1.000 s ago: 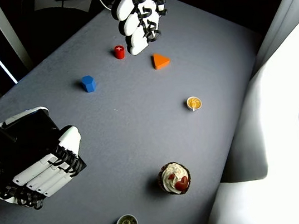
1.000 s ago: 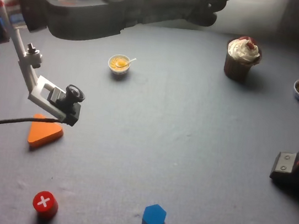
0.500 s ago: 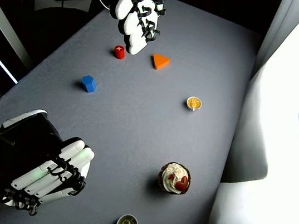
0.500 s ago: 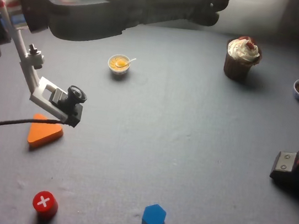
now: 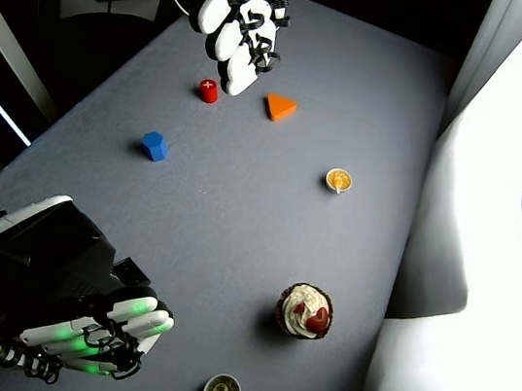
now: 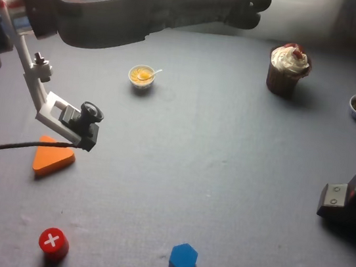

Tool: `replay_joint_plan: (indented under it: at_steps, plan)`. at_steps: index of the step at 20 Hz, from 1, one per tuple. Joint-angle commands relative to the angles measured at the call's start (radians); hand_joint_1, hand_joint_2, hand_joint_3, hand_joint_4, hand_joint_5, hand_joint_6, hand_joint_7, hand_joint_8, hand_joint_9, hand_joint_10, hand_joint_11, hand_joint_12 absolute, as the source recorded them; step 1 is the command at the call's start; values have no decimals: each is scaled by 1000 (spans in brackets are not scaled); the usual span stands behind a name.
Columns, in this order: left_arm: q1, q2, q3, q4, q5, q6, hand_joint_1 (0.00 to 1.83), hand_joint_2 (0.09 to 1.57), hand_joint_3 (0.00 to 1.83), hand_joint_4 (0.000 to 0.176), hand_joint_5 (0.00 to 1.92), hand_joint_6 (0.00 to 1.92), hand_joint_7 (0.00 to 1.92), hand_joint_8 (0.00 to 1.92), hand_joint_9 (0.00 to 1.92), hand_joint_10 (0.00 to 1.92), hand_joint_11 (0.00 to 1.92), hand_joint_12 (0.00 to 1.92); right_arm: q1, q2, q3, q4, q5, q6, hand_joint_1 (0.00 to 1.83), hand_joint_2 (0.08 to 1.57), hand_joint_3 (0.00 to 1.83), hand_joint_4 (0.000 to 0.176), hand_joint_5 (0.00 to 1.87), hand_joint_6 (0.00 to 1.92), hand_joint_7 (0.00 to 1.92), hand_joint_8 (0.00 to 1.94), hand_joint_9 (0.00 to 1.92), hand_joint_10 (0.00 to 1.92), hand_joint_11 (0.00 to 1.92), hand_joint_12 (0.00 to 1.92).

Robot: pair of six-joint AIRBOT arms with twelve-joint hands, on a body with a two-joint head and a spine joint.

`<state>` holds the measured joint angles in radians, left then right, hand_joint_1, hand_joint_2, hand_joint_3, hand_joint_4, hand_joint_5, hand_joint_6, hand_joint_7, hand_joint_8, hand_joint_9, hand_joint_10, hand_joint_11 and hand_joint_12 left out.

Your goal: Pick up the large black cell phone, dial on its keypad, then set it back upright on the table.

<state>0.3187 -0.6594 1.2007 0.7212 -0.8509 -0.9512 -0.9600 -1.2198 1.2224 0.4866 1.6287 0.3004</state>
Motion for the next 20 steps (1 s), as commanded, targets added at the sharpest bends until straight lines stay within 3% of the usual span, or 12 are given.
replay_joint_plan:
  at_steps: [1,4,7,10,11,12,15,16,17,19,20]
  plan:
    - [-17,-3,-6,-66,-97,-11,92,1193,0,0,226,0,184,0,154,4,0,526,-3,12,0,-10,136,15,666,1023,0,0,252,0,204,1,217,0,0,876]
    - [-17,-5,-6,-69,-97,-11,93,1195,1,0,222,0,174,0,150,1,0,551,-4,12,0,-10,136,15,646,1005,0,0,236,5,181,0,183,0,0,746]
    - [-17,-5,-6,-70,-97,-11,95,1192,0,0,223,0,170,0,151,0,0,553,-4,12,0,-10,136,15,598,1001,0,11,183,0,121,0,129,0,0,603]
    - [-17,-6,-7,-70,-97,-11,90,1194,1,0,236,4,177,2,152,1,0,530,-6,13,-1,-10,136,15,566,995,0,13,168,0,112,0,121,1,0,593]
    - [-17,-6,-7,-70,-97,-12,82,1197,1,0,230,3,180,2,153,1,0,557,-6,13,-1,-10,136,15,469,1013,3,14,110,2,69,1,70,2,0,437]
    - [-17,-6,-7,-71,-97,-12,67,1201,2,0,223,1,179,1,151,0,0,556,-6,13,-2,-10,136,15,429,1014,3,17,87,0,54,0,58,0,0,412]
    - [-17,-6,-7,-72,-97,-12,63,1204,1,0,214,2,168,3,144,3,0,527,-8,13,-7,-10,136,15,414,984,0,32,54,0,22,2,13,0,0,279]
    - [-17,-6,-7,-72,-98,-12,99,1193,0,0,235,6,188,5,166,7,0,590,-9,13,-8,-10,136,15,403,943,0,49,21,3,3,0,0,0,0,180]
    - [-17,-6,-7,-73,-98,-12,103,1189,0,0,237,6,190,5,169,8,0,601,-9,13,-9,-10,136,15,398,919,0,54,3,0,0,0,0,0,0,89]
    - [-17,-5,-7,-74,-98,-12,93,1192,0,0,236,4,184,2,164,4,0,593,-10,13,-11,-11,136,15,373,907,0,54,0,0,0,0,0,0,0,91]
    - [-17,-5,-7,-75,-98,-12,77,1194,0,0,224,2,178,2,156,3,0,549,-11,13,-13,-11,136,14,199,909,0,59,0,0,0,0,0,0,0,91]
